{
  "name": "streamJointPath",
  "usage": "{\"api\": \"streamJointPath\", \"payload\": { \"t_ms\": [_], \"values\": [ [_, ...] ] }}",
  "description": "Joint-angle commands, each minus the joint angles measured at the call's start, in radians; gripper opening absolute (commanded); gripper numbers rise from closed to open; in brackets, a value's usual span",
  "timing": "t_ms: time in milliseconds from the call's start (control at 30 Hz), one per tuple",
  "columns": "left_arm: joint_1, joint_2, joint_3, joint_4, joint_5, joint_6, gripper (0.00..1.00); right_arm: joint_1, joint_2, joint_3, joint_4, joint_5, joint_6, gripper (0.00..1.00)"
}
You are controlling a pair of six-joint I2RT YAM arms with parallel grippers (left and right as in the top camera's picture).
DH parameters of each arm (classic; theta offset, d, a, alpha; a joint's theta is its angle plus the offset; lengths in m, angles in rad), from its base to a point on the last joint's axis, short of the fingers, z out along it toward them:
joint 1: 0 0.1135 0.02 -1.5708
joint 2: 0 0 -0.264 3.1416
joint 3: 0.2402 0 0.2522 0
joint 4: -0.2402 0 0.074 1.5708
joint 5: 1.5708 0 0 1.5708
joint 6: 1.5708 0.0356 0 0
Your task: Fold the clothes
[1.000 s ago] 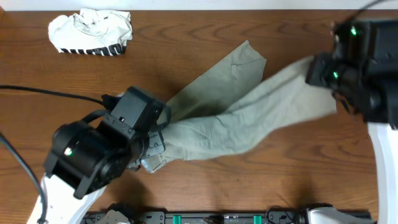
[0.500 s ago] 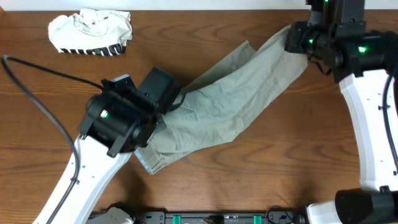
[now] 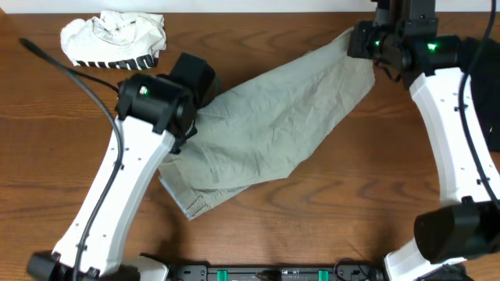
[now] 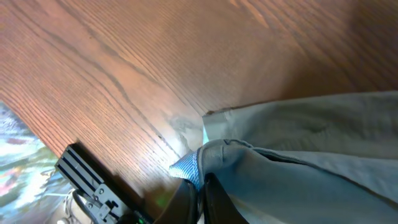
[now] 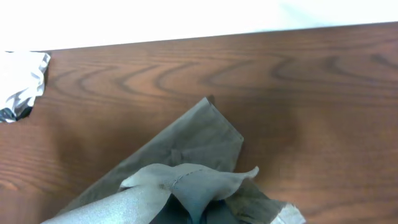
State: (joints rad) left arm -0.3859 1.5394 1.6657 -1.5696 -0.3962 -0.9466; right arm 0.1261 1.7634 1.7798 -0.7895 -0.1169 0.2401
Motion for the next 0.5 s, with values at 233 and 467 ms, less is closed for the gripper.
{"api": "streamJointPath", "payload": {
  "t_ms": [233,467],
  "values": [
    [0.029,0.098,0.006,0.029,-0.035,-0.017,0.06,0.027,0.141,0.000,0.115,-0.087,-0.013,0.01],
    [0.030,0.159,0.005,0.050,-0.043,-0.017,0.06,0.071,0.246,0.000,0.211,-0.082,-0.013,0.01]
  ]
}}
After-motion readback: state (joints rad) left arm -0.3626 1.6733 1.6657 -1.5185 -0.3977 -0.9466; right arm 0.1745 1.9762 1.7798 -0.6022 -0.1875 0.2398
